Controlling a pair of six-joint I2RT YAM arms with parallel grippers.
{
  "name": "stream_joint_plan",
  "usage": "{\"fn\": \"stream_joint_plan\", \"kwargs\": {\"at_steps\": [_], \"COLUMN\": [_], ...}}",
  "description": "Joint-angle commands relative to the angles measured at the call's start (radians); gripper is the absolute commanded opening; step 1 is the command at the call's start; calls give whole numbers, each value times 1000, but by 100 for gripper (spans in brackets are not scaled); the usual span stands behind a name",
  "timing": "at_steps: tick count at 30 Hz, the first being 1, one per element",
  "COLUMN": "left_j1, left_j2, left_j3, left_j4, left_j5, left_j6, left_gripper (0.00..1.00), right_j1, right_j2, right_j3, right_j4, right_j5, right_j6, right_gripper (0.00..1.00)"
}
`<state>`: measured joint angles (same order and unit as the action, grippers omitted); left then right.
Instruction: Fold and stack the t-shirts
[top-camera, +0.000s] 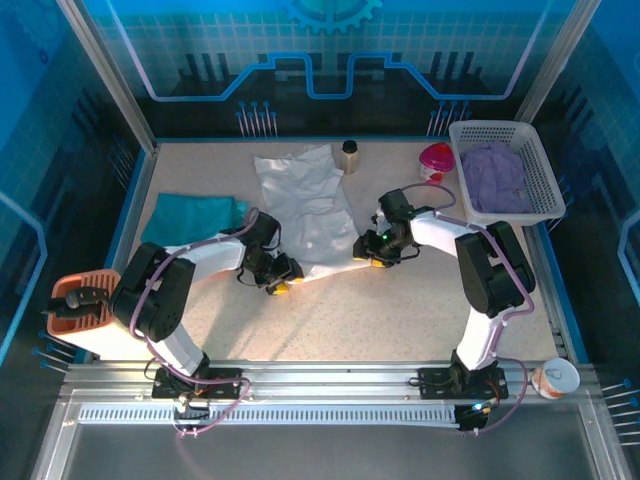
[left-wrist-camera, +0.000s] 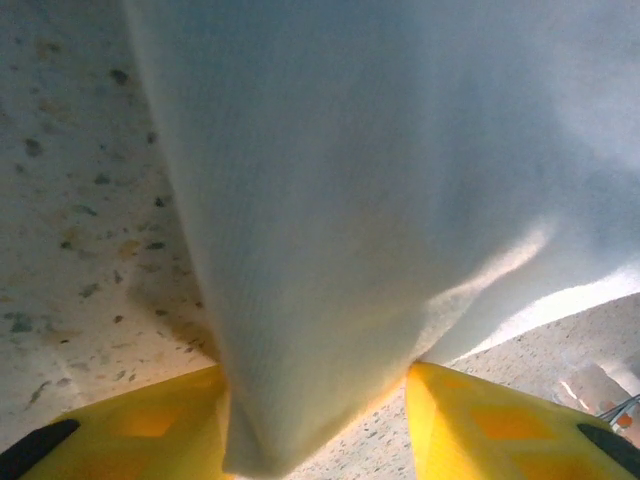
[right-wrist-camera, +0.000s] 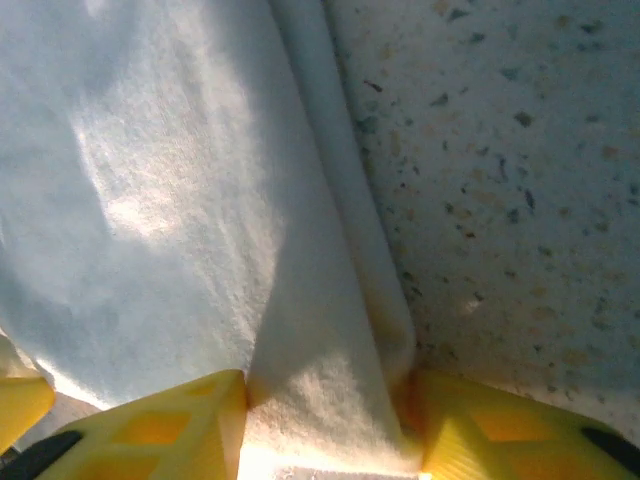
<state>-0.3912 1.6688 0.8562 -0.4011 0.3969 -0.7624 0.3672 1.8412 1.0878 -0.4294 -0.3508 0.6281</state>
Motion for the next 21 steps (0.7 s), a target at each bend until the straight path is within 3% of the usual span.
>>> {"fn": "stream_joint_plan", "kwargs": {"at_steps": [1, 11, 17, 21], "left_j1": [-6, -9, -12, -27], "left_j2": [17, -14, -144, -246], "left_j3": [2, -53, -103, -156], "left_j4": [18, 27, -104, -132], "left_j5": [-29, -30, -34, -1], "left_j6": [-14, -24, 29, 22], "left_gripper": [44, 37, 51, 53], "right_j1": [7, 11, 18, 56], "right_j2": [20, -35, -187, -295], "right_j3": [-6, -60, -173, -284], "right_j4": [12, -27, -83, -89], "right_j5": [-20, -12, 20, 40], "right_j6": [17, 13, 17, 61], "right_gripper": [36, 10, 7, 5]}}
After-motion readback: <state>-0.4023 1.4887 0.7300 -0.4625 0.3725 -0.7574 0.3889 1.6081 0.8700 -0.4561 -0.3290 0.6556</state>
